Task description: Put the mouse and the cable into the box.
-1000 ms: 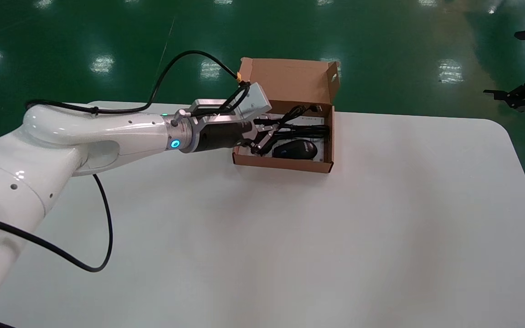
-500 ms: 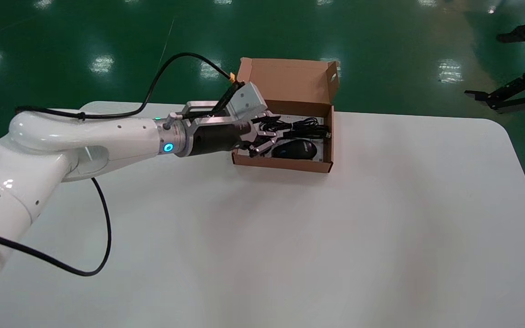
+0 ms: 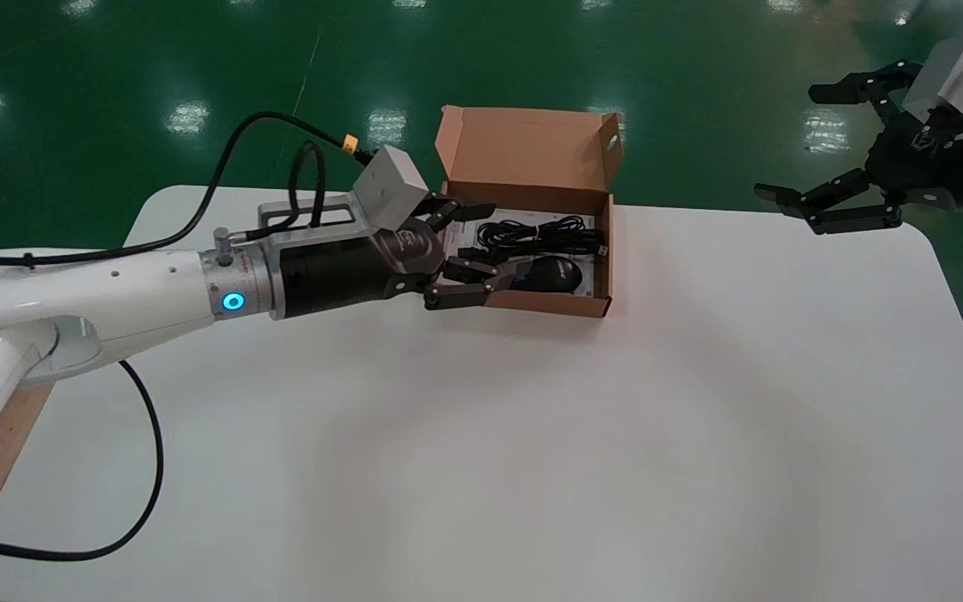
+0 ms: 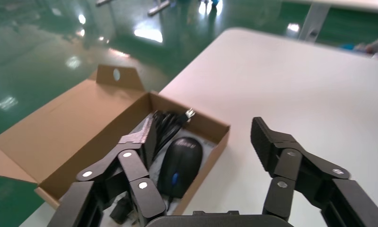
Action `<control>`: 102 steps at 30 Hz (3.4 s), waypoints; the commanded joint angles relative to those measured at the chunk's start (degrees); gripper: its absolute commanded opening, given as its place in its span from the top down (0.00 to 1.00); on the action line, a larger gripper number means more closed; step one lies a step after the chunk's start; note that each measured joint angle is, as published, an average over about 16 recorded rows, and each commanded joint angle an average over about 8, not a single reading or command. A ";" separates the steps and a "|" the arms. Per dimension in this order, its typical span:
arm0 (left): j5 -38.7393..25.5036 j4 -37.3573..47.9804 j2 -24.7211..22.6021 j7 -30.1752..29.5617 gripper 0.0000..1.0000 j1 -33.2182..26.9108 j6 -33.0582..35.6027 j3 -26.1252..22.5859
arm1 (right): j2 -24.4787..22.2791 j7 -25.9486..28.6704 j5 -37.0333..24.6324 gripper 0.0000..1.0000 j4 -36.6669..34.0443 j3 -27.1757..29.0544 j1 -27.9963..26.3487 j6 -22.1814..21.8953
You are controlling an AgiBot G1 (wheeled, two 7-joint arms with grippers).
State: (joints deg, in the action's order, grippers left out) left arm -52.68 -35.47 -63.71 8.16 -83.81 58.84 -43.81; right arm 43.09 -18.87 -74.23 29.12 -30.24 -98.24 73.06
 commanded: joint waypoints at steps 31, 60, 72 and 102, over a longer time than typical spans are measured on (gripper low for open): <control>8.66 -30.51 22.97 -15.14 0.00 17.81 21.50 22.25 | -6.64 24.38 26.64 0.00 36.59 11.71 30.18 10.40; 11.07 -38.63 29.10 -19.05 0.00 22.58 27.24 28.19 | -8.14 29.73 32.77 0.00 44.98 14.36 37.12 12.71; 10.90 -38.24 28.79 -18.93 0.00 22.34 26.93 27.90 | -8.10 29.67 32.51 0.00 44.63 14.29 36.85 12.67; 10.80 -38.01 28.63 -18.85 0.00 22.20 26.77 27.73 | -8.07 29.60 32.38 0.00 44.45 14.22 36.69 12.61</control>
State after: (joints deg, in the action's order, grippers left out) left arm -41.88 -73.47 -35.08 -10.69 -61.61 85.61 -16.08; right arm 35.01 10.74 -41.84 73.58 -16.02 -61.54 85.68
